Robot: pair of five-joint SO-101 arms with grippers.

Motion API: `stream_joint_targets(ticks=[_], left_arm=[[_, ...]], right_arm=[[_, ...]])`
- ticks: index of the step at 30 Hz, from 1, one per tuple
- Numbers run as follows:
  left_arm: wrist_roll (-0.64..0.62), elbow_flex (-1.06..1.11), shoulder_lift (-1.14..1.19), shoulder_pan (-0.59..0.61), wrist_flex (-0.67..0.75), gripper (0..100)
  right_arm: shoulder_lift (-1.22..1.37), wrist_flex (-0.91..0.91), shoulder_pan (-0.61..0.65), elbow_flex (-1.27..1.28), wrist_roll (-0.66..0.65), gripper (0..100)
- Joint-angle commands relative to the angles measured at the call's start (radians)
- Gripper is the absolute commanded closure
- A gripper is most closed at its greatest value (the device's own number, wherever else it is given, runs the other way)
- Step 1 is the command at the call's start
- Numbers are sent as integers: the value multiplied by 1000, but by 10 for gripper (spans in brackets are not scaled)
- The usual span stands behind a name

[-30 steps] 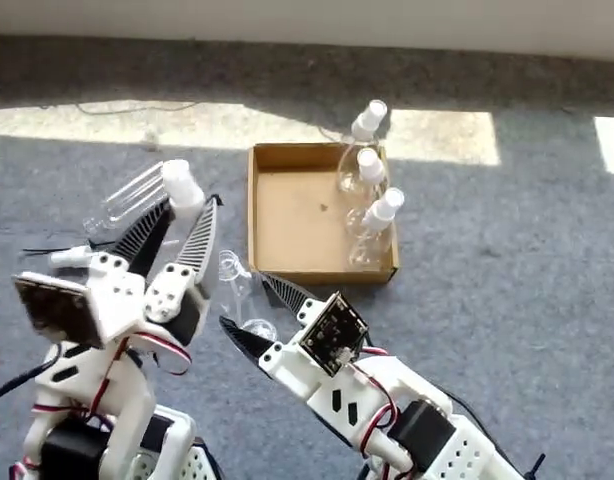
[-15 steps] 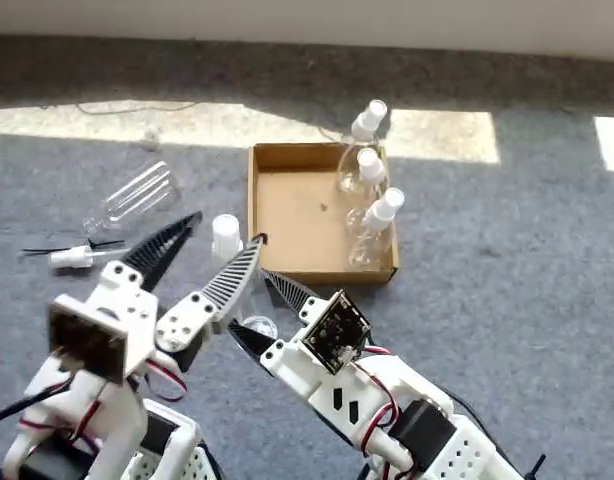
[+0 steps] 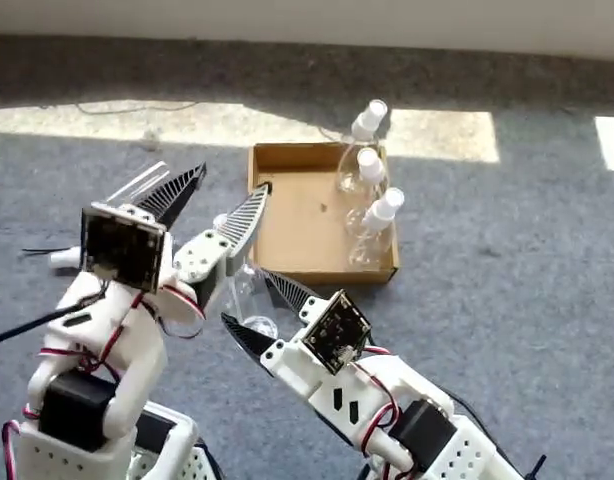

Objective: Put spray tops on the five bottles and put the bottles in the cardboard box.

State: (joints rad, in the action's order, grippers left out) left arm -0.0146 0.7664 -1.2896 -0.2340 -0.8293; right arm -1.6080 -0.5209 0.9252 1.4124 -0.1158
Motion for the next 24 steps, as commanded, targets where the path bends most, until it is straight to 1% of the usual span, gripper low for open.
stream_joint_targets(ticks=[1,3,7,10,16,19,22,24], left_arm=[[2,-28,7,41,25,776],[2,-42,-42,65,26,776],[2,-73,-168,101,25,776],[2,-41,-222,150,23,776],[2,41,-234,176,8,776],[0,73,-226,166,-31,776],[2,119,-228,113,-43,775],[6,140,-229,56,-75,772]], right_arm=[[-19,-19,-68,-50,5,994],[-19,-19,-145,-120,5,994],[-19,-36,-369,-285,9,994],[-19,-79,-501,-410,6,994],[-19,-105,-687,-561,3,994],[-16,-105,-697,-578,11,994],[-8,-105,-639,-578,11,994],[13,-105,-599,-578,20,994]])
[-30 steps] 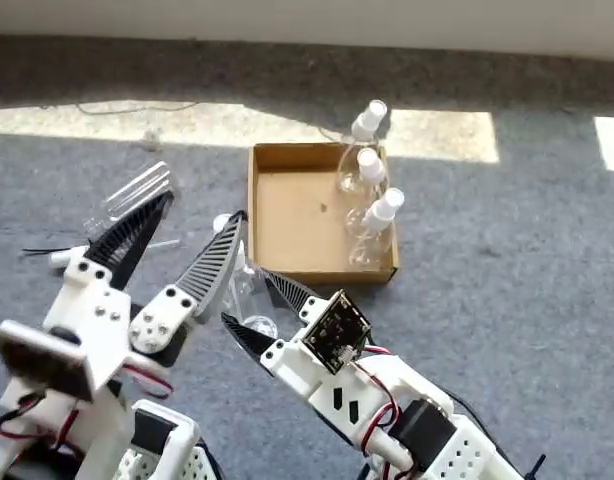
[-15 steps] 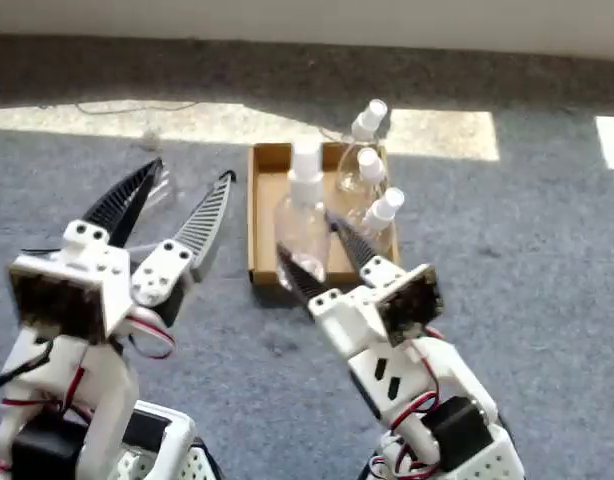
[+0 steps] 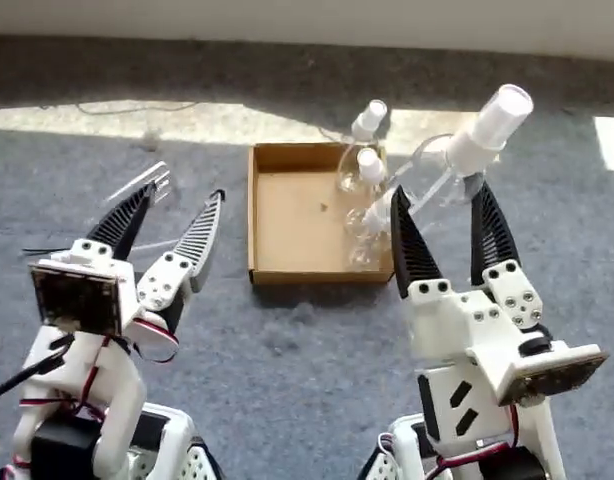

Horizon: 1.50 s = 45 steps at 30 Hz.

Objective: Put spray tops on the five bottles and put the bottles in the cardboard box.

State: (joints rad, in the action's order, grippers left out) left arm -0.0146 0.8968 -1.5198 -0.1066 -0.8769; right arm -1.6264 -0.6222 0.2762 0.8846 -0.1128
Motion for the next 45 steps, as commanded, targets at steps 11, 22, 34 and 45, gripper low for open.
stream_joint_targets(ticks=[11,22,34,45], left_arm=[[28,28,-4,-292,-106,702],[29,140,-128,-77,-190,706],[31,251,-277,77,-184,706],[34,328,-277,-33,-78,701]], right_arm=[[492,-87,246,-200,216,994],[535,-96,479,-232,95,994],[792,-15,470,-389,29,994],[792,-16,539,-410,35,994]])
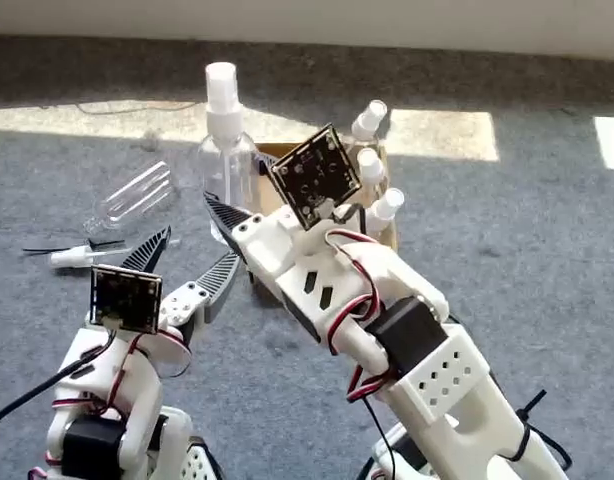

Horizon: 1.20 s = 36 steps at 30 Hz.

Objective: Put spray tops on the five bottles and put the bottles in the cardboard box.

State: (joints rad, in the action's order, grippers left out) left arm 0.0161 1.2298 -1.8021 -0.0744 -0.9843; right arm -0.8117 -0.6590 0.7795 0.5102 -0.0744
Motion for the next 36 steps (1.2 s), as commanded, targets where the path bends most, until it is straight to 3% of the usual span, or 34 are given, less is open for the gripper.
stream_joint_targets(ticks=[1,16,22,31,36], left_arm=[[3,-5,5,-84,29,700],[3,18,5,-99,74,707],[3,38,5,-104,74,814],[3,39,5,-105,74,831],[2,39,5,-105,74,896]], right_arm=[[-22,21,39,-21,-3,994],[-30,21,134,110,0,994],[-30,19,134,110,106,994],[-31,21,134,108,109,994],[-31,27,134,107,109,994]])
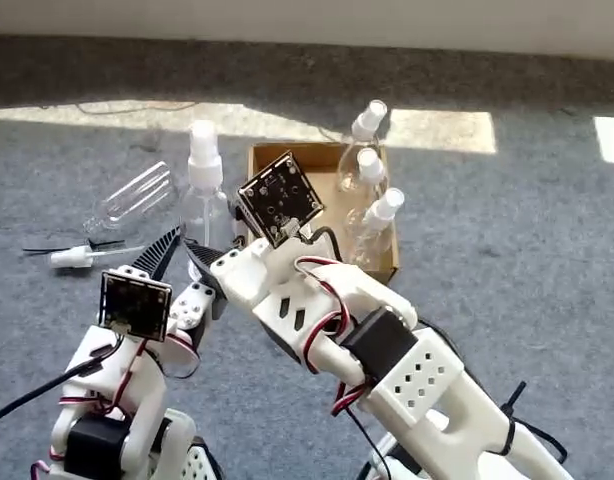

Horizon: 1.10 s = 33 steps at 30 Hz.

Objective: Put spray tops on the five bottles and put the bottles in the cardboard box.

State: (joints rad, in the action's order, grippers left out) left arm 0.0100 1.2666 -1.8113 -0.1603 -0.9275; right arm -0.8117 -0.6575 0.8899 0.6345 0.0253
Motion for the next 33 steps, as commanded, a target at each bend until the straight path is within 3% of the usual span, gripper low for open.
stream_joint_targets(ticks=[1,11,19,33], left_arm=[[6,2,15,-19,17,900],[5,2,15,-16,17,902],[5,2,15,-19,17,902],[5,2,15,-21,17,930]], right_arm=[[-31,25,24,-22,9,994],[-31,41,21,-48,9,986],[-28,74,19,-48,9,800],[-19,153,18,-41,11,796]])
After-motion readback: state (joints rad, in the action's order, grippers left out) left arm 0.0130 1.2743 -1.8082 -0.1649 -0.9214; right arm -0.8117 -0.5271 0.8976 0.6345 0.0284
